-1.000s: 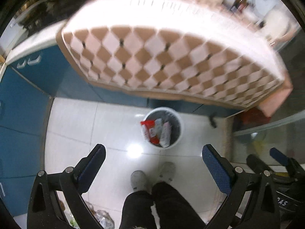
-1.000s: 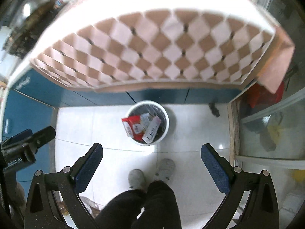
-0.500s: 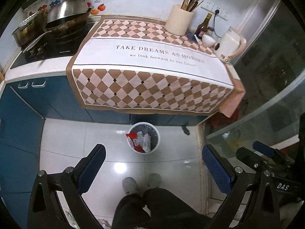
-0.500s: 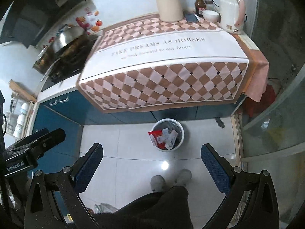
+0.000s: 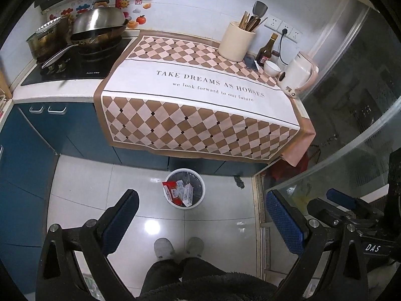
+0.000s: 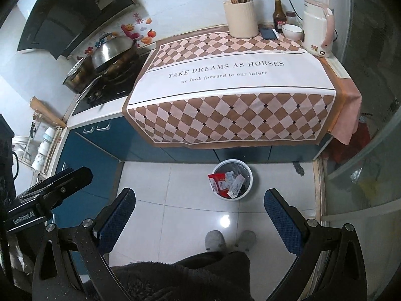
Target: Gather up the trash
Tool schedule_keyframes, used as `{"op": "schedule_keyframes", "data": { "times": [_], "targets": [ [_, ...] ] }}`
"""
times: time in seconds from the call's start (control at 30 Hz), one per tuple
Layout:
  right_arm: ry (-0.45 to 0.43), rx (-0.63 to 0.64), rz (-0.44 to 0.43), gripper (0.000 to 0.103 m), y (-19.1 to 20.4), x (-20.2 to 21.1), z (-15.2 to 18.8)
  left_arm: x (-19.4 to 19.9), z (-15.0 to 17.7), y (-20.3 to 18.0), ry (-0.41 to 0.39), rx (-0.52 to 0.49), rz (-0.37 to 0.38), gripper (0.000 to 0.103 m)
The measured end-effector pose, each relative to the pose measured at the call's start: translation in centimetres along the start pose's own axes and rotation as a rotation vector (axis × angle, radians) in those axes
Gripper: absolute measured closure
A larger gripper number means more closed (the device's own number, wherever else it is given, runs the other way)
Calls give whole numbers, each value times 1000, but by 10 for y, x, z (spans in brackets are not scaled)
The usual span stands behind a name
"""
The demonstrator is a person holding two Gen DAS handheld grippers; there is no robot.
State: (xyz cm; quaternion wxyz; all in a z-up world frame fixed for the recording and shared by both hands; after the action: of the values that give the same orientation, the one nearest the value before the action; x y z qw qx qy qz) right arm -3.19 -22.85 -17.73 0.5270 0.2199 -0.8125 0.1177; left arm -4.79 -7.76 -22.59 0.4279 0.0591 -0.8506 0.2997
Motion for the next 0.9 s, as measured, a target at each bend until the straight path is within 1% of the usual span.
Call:
{"op": "schedule_keyframes", "data": {
  "times": [0.27, 0.5, 0.9],
  "targets": [
    [12, 12, -22, 0, 1, -3, -1, 1, 4, -1, 10, 4, 5, 0],
    [26, 13, -25, 0, -4, -3, 1, -4, 11, -6, 39, 15, 22, 0],
    [75, 18, -47, 0, -10, -15, 14, -14, 23, -11, 90, 20, 37, 0]
  ]
}}
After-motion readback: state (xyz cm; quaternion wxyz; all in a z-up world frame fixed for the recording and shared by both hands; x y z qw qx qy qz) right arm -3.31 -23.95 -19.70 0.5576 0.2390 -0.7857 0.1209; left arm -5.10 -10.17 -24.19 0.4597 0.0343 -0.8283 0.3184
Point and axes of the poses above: each gripper's, at about its wrist camera, not at the fingertips, and x roughly against the way its jaws point, y to its left, z to its underside, the point moved 10 cm from there along -x, roughly the way its jaws point, and after that the axes turned 14 degrees about z, right-handed, at the moved point
